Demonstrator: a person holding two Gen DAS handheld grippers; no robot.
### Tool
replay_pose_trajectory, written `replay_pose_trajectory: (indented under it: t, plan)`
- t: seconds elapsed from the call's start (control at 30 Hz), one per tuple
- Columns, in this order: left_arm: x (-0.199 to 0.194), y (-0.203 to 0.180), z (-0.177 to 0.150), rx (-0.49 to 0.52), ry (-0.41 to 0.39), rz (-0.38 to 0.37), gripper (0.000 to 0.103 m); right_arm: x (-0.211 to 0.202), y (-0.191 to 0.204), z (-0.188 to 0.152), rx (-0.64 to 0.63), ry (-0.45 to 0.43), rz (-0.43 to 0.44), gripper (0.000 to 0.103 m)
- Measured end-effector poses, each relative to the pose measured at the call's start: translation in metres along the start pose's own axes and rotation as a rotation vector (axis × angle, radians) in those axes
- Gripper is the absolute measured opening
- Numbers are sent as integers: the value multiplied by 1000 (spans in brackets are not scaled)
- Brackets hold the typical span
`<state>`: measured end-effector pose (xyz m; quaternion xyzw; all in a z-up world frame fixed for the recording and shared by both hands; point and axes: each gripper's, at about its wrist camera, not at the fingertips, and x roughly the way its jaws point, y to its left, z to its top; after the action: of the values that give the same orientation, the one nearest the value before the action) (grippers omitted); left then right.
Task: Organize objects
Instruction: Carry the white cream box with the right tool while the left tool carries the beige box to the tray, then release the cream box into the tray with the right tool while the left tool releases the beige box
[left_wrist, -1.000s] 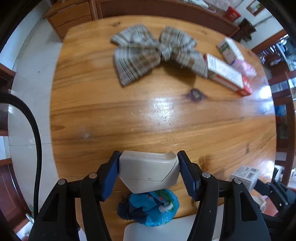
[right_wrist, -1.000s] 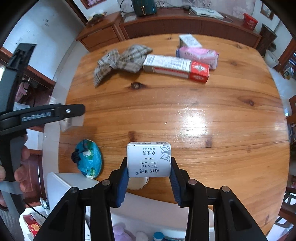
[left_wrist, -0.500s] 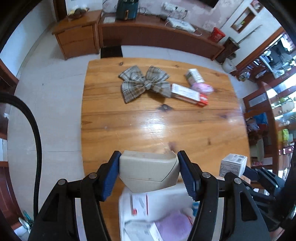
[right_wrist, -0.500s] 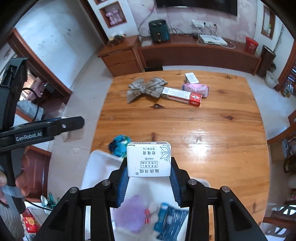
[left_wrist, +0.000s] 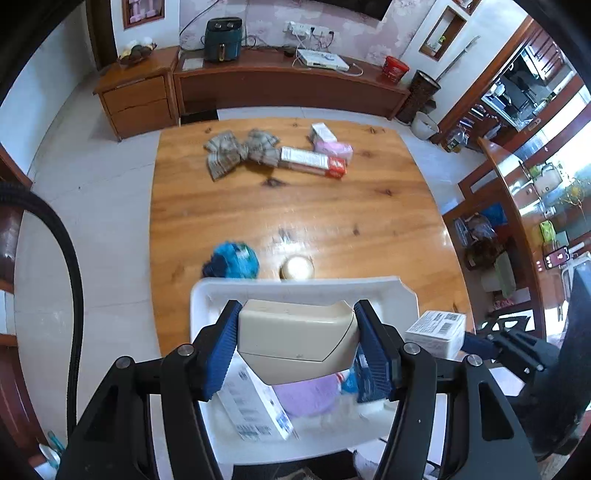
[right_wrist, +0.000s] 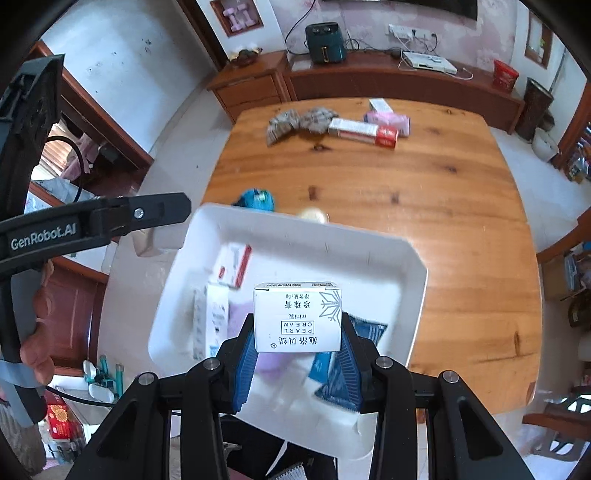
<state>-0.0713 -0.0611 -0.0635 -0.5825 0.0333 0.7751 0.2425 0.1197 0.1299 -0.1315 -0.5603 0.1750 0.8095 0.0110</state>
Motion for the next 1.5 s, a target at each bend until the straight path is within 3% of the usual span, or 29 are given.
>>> replay_pose_trajectory:
  t: [0.27,0.6,0.77,0.83,0.97,1.5]
  plan:
    - [27,-10,-36,-45,15,-1,66,27,-5,-24,8,62,-6,41]
    - [70,-5,-57,-83,38,57,66,55,-2,-26,-34,113,-36,42]
    - [82,-2,-64,-89,49,88,66,54,0,-28,-54,112,-39,51]
    - [83,-2,-68,-86,40,107,69,51,-1,-28,-59,107,-40,51]
    - [79,-3,-74,-70,36,116,90,46,0,-27,-62,98,-24,51]
    - [45,-21,-86,-30,-17,124,95,22,9,-28,-115,63,12,51]
